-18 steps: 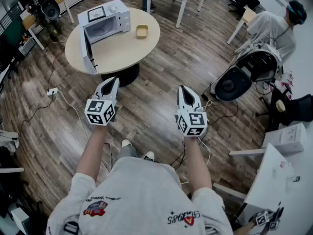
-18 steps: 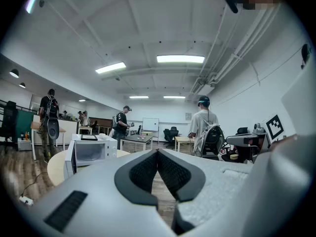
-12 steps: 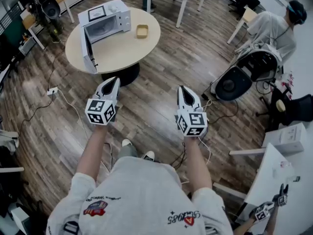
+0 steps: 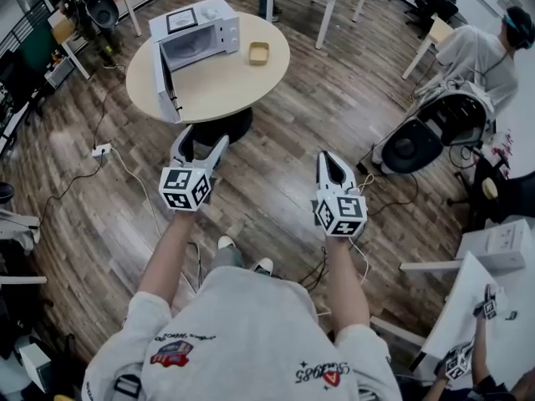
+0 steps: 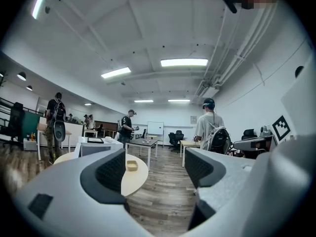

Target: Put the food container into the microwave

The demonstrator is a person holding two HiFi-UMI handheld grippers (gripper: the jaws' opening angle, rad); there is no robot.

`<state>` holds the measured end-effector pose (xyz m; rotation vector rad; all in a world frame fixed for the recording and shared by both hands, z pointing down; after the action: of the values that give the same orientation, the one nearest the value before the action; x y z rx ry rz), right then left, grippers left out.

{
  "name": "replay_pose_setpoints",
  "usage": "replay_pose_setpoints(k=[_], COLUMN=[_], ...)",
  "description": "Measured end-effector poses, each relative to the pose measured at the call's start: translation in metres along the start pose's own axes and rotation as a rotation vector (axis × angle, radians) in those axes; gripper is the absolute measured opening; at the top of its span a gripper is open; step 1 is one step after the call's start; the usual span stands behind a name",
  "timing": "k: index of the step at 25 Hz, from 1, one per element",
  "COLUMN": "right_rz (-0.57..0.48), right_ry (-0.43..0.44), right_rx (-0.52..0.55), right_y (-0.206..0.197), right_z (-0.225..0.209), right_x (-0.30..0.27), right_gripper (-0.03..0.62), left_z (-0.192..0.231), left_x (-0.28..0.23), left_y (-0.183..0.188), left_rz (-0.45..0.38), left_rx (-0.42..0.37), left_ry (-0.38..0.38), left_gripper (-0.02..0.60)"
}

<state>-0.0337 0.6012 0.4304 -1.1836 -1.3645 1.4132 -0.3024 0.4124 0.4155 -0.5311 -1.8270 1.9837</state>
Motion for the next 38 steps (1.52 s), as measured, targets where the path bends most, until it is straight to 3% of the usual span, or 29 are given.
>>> replay_pose_setpoints(k=[4, 19, 31, 38], right_rz=[0.004, 0.045, 0.064, 0.073], right_ry=[0.0, 0.026, 0.029, 0.02], right_rx=[-0.004, -0.036, -0.023, -0.026], right_y=[-0.003, -0.014, -0.017, -0.019], right_z=[0.0, -0.005, -0.014, -0.016], right_x=[0.001, -0.003, -0.062, -0.132], right_gripper=[0.003, 0.003, 0.003, 0.003], left_z=[-0.002, -0.004, 0.023, 0.073], left_x=[0.0, 0.008, -0.056, -0.112], left_y=[-0.003, -0.007, -0.026, -0.032], left_rz=[0.018, 0.048, 0.076, 0.076], left_rx=[-0.012, -0.016, 0.015, 0.03], left_ry=[0.003, 0.025, -0.018, -0.026], left_gripper=[0.373, 0.371, 0.371, 0.37])
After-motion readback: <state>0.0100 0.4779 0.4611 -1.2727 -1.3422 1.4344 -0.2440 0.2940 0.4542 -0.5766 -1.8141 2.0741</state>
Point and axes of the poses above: the fingertips, and each gripper's own axes: x backward along the fingers, z to its left, y out of its top, the point moved 6 cm from there along x, backward along the fingers, and after that the axes turned 5 degrees about -y, right-handed, at the moved point
